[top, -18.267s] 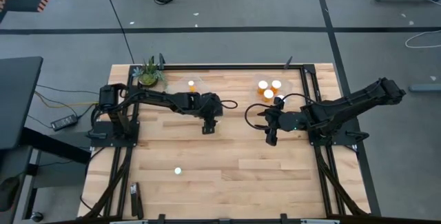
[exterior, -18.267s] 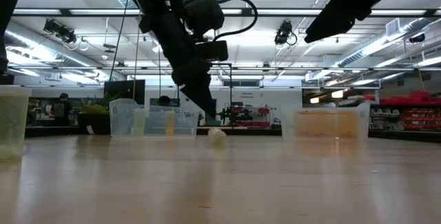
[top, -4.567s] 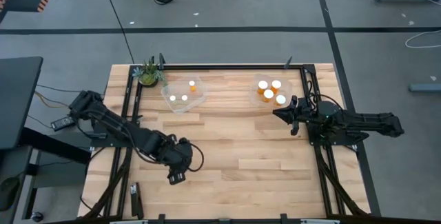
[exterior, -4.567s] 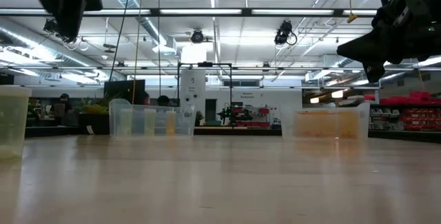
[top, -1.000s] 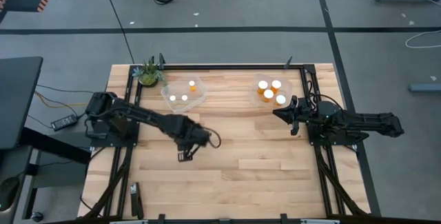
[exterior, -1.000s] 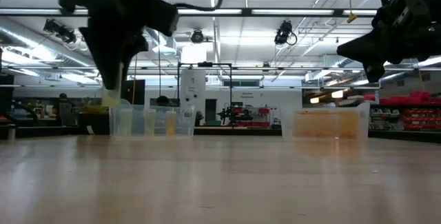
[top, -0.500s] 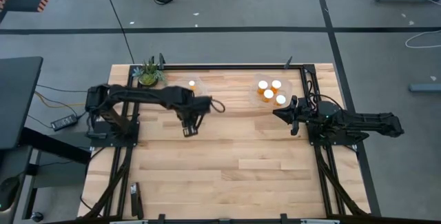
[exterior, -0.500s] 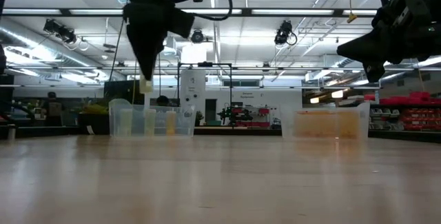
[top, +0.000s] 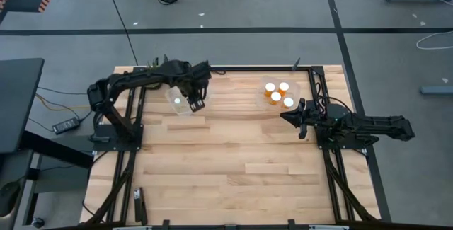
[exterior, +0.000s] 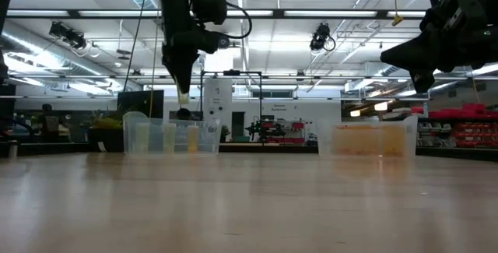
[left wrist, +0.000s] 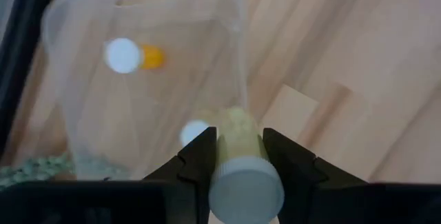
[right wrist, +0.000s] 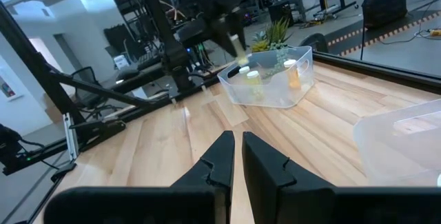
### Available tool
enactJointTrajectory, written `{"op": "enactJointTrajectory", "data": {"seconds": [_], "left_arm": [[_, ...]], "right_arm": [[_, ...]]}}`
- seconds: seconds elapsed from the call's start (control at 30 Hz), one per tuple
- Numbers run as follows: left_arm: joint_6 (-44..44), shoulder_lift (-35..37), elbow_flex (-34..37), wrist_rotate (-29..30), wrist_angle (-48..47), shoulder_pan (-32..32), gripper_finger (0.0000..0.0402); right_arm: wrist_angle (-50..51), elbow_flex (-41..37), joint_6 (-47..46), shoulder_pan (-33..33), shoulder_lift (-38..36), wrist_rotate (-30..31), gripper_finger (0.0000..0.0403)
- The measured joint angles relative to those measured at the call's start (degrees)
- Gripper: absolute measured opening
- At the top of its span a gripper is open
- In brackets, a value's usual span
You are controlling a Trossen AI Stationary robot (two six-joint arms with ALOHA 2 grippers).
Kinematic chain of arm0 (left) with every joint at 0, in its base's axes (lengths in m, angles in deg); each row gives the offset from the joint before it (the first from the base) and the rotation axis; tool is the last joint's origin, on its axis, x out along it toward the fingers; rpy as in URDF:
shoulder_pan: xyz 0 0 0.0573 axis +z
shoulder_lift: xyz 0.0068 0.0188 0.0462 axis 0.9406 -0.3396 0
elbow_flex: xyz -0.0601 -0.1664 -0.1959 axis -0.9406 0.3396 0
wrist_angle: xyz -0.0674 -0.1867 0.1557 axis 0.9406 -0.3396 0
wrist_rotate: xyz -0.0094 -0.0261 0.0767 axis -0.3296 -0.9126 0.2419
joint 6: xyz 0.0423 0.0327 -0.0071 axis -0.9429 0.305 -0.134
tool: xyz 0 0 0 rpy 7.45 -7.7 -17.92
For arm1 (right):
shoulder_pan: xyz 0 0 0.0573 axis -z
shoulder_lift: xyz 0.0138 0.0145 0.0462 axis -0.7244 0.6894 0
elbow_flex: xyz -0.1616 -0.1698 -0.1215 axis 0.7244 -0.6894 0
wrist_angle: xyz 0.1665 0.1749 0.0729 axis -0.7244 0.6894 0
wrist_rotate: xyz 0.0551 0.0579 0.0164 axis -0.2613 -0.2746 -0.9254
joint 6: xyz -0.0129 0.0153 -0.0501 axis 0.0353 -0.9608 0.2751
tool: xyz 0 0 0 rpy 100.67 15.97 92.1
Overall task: Pick and place medicine bottles into bin by pill shape (circle, oval)
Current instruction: Put the small yellow pill bottle into the left transparent bin
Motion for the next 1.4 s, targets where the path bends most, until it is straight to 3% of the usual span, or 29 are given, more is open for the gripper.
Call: {"op": "enactJointTrajectory", "data": {"seconds": [0.37,0.97,1.4], "left_arm": [[-3.97,-7.04,0.11,-0.61,3.28,5.43,0.0117],[-5.61,-15.69,0.07,-1.80,9.88,8.72,0.0115],[-6.24,-16.96,0.07,-2.78,11.17,8.78,0.0134]], "right_arm": [[-0.04,0.00,0.00,0.00,0.00,0.00,0.0036],[-0.02,0.00,0.00,0.00,0.01,0.00,0.0036],[-0.01,0.00,0.00,0.00,0.02,0.00,0.0036]]}}
